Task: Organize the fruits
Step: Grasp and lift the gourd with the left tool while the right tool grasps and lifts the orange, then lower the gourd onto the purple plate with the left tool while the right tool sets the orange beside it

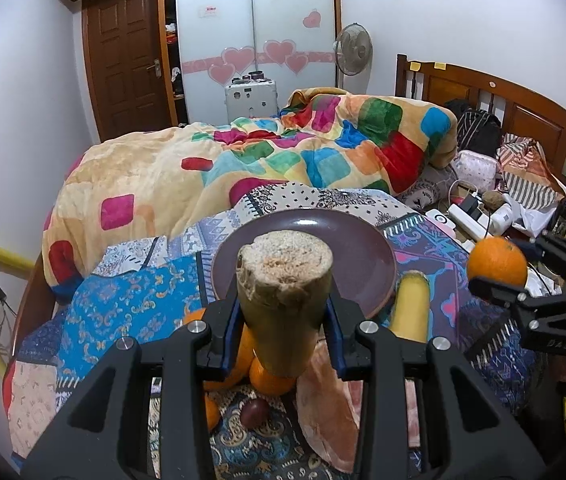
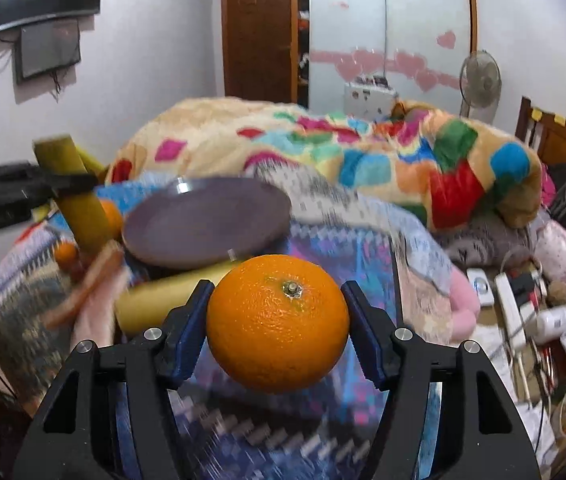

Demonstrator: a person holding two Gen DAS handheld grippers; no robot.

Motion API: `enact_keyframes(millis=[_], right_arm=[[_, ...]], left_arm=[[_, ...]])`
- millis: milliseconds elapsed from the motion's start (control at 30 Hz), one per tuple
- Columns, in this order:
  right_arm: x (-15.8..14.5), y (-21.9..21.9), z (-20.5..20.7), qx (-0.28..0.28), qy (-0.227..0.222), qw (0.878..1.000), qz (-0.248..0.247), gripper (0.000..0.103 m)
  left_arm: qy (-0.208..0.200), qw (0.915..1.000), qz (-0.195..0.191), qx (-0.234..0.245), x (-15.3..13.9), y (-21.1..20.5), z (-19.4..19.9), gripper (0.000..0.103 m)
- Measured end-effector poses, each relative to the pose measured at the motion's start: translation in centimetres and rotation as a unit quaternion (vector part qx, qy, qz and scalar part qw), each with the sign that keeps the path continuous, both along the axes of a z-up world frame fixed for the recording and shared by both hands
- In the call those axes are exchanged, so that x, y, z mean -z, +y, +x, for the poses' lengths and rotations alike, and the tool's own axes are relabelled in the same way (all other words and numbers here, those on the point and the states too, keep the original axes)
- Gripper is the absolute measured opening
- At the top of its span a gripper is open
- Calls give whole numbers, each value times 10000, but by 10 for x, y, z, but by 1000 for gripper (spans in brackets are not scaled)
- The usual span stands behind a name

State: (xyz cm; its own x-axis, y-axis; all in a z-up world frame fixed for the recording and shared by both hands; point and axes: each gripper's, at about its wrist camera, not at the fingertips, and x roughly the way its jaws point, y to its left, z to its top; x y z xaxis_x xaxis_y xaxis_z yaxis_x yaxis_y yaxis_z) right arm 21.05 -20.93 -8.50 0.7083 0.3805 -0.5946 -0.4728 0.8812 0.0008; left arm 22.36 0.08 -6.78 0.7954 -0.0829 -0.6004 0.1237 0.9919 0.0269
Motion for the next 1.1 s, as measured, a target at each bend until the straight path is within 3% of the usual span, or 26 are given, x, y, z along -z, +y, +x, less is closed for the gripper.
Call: enact_keyframes(millis=[300,500,667,967,1100], right_arm=[[-24,36,30,-104,-357,9993,88,61],[-14,53,55,-105,-178,9998,-28,61],[1,68,82,-135,220,9993,-262,61],[17,88,108,-159,656,9963,-536,61],[22,98,113,-190,704,9947,-728,62]], left_arm=[[476,9988,-105,80,8,2,37,36],[866,9959,-232,103,15,7,67,36],[1087,9935,-328,98,23,11,85,36],[1202,9924,-280,13,29,11,110,36],[1072,9936,-274,-214,29,16,112,37]])
